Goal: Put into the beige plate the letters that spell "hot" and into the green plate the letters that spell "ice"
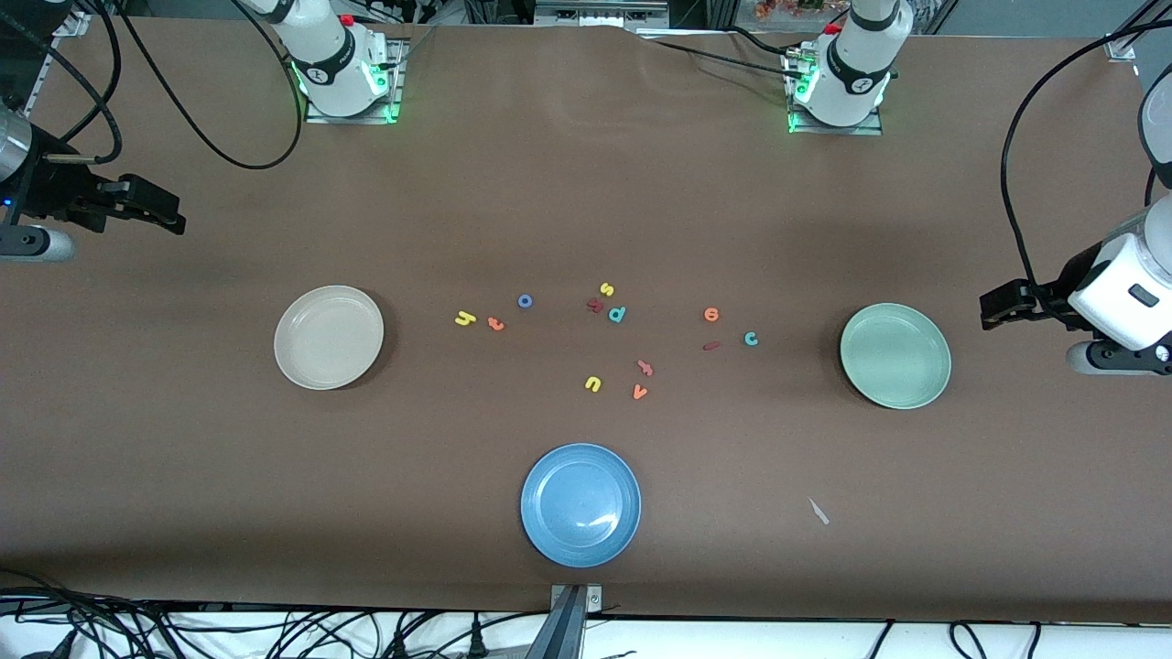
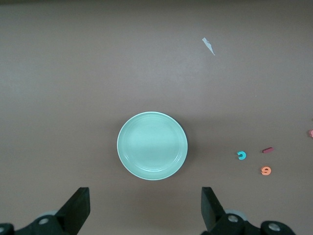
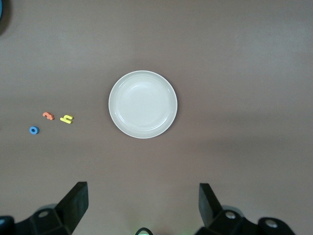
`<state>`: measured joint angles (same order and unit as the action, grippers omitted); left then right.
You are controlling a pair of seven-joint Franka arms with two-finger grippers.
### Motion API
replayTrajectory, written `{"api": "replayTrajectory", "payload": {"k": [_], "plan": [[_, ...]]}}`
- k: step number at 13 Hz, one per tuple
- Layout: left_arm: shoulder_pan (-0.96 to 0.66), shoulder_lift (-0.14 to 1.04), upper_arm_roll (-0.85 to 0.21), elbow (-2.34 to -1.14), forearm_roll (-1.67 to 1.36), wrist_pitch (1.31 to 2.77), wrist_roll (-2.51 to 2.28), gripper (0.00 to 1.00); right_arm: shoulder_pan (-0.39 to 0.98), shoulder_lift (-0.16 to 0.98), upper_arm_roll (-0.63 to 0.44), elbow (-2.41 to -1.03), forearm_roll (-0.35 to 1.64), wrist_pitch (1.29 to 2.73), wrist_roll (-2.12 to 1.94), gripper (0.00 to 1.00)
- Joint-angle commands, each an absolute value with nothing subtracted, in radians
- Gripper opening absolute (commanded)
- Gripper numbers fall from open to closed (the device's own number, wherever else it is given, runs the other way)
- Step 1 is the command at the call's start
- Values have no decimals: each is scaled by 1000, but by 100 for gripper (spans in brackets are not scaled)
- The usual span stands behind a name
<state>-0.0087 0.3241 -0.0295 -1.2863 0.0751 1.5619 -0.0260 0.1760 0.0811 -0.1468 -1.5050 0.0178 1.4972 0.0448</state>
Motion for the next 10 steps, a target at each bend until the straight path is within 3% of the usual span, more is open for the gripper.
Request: {"api": "replayTrajectory", "payload": {"k": [1,10], "plan": [[-8,327,-31,-1296,78,1569,2,100,169,78,-141,-1488,17,1473,48,100],[6,336,-31,-1295,14,1569,2,100,169,77,-146,-1488,17,1480,49,100]]}}
